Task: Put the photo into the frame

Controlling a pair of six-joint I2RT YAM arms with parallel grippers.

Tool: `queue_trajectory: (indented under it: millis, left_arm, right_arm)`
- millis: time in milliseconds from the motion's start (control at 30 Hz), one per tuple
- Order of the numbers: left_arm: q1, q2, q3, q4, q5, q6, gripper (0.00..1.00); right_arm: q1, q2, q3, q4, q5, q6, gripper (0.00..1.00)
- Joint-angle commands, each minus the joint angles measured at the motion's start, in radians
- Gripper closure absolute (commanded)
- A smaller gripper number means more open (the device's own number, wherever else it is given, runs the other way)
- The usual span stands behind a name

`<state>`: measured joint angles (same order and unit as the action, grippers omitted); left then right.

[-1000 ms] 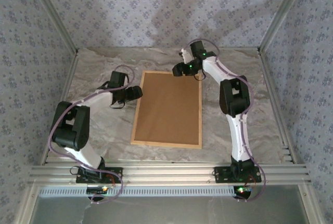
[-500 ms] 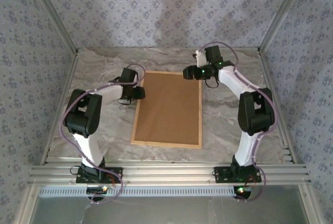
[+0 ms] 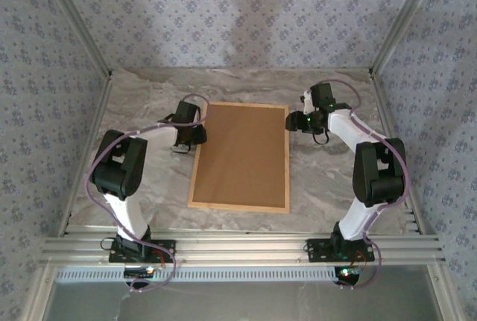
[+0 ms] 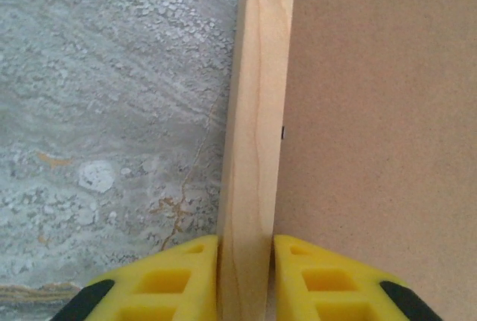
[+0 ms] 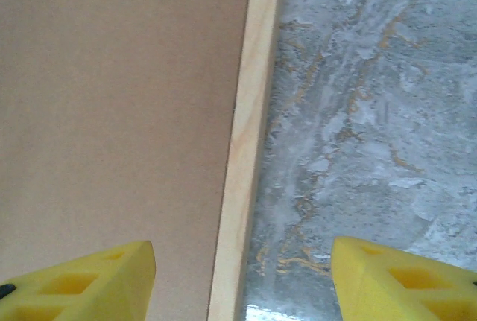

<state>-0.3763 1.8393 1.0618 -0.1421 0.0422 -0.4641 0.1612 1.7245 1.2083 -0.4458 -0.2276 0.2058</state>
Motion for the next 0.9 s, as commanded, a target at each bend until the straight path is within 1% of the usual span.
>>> queue_trajectory:
  millis: [0,100,267,567,667,867]
  left_arm:
    - [-0.028,-0.02,-0.071,-0.035,0.002,-0.052,0.78]
    - [-0.039,-0.048,-0.111,-0.019,0.0,-0.066,0.79]
    - [-0.046,-0.082,-0.16,-0.008,-0.01,-0.074,0.8]
    - [-0.046,-0.083,-0.161,-0.006,-0.01,-0.054,0.8]
    - [-0.045,-0.081,-0.157,-0.007,-0.005,-0.052,0.8]
    - [-0.045,-0.083,-0.155,-0.004,-0.001,-0.05,0.8]
  right_arm:
    - [0.003,0.026,0.004,-0.041,0.05,-0.005,0.35]
    - [0.003,0.072,0.05,-0.055,0.051,-0.011,0.36]
    - [0.01,0.158,0.147,-0.107,0.075,-0.041,0.4]
    - [0.021,0.289,0.284,-0.188,0.09,-0.058,0.47]
    - [0.023,0.316,0.318,-0.197,0.095,-0.06,0.51]
    - [0.024,0.362,0.367,-0.217,0.097,-0.066,0.54]
